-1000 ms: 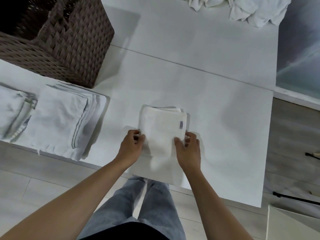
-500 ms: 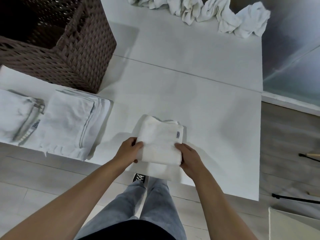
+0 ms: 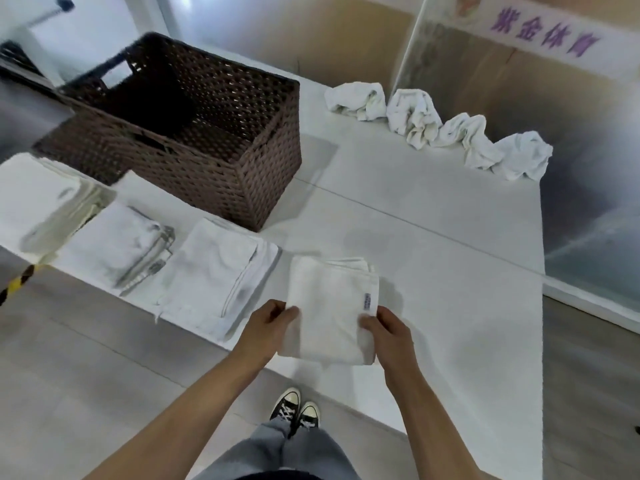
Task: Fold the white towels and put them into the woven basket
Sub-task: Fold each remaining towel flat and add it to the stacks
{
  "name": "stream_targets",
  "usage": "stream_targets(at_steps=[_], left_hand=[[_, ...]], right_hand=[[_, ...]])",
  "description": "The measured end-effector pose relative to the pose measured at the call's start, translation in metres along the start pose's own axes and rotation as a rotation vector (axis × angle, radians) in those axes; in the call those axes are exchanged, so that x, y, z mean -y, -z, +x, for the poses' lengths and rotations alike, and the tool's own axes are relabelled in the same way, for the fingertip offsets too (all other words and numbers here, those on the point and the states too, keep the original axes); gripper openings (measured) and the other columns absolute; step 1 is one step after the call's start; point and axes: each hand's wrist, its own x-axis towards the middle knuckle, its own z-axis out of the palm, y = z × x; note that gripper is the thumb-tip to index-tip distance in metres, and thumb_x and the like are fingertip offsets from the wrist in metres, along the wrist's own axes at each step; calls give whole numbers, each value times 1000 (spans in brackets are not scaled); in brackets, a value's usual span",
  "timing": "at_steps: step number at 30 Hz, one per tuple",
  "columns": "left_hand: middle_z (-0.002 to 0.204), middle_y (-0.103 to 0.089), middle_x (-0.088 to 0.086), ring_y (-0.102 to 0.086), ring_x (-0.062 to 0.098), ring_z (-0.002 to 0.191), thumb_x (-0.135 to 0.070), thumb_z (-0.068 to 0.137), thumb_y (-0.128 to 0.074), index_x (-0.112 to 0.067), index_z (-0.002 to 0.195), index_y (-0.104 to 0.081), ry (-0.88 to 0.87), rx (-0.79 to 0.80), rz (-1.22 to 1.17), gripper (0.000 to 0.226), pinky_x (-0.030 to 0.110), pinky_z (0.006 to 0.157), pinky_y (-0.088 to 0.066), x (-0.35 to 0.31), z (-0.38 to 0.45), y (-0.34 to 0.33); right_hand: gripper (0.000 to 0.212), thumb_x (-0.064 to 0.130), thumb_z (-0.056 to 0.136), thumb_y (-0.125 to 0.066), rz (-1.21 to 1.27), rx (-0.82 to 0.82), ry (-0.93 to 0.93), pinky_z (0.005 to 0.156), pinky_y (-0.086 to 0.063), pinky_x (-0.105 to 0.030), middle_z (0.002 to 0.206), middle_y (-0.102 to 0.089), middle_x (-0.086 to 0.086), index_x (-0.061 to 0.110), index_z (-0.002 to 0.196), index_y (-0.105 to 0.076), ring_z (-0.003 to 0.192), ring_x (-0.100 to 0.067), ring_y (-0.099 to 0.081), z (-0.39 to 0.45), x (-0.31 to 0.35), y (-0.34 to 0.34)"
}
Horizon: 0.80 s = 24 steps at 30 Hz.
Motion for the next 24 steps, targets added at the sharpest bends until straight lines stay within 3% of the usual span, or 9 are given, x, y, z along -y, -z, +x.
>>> stream_targets(at_steps=[3,6,8,10,12,15,18,24], left_hand=[[79,-65,0,-64,22,80,-53,70,-68,-19,82,-65,28,-51,-41,37,41,82,-52,-2,-9,21],[85,-71,5,-69,15,76,-23,95,-63,-15,96,-70,56,-129,-131,10,36,78,-54,-2,-21,42],[92,-73,8,-70,18,81,-29,90,-66,-19,100,-70,76,-188,-152,14,37,81,-54,0,-28,59],[100,-74,6,-71,23,92,-47,72,-68,-28,104,-70,90,-251,-139,37,43,90,-54,1,-32,79],[101,-74,4,-70,25,97,-51,65,-65,-29,106,-69,98,-313,-174,47,42,88,-53,6,-32,100],[98,-72,4,-67,26,93,-43,71,-62,-17,106,-67,87,-386,-213,44,36,77,-49,4,-34,126],[84,-69,7,-63,24,81,-32,77,-60,-5,95,-65,74,-435,-243,33,35,75,-46,2,-25,156],[91,-74,5,-66,26,89,-30,79,-61,-19,92,-70,54,-421,-216,20,37,81,-48,-1,21,230]], right_hand=[[19,10,91,-65,-20,100,42,66,-48,-25,81,-72,4,25,90,-75,73,-14,-64,8,13,-20],[31,6,92,-62,-40,237,69,71,-51,-25,90,-77,8,32,103,-76,80,-10,-71,12,26,-47],[36,5,93,-60,-62,326,72,78,-53,-26,100,-78,11,33,111,-75,90,-8,-73,12,32,-68],[38,3,92,-60,-72,383,74,86,-56,-34,106,-78,7,29,115,-75,99,-15,-73,12,36,-90],[36,0,90,-60,-102,434,81,84,-57,-34,104,-78,5,25,112,-75,98,-18,-73,13,40,-112],[26,5,90,-64,-159,500,100,75,-54,-25,97,-78,7,23,105,-76,91,-13,-73,13,52,-145],[14,19,94,-69,-156,561,92,86,-55,-33,100,-78,5,22,104,-77,96,-17,-74,17,59,-179],[20,21,93,-69,-133,538,16,104,-52,-50,111,-77,-4,19,111,-76,106,-25,-72,30,51,-259]])
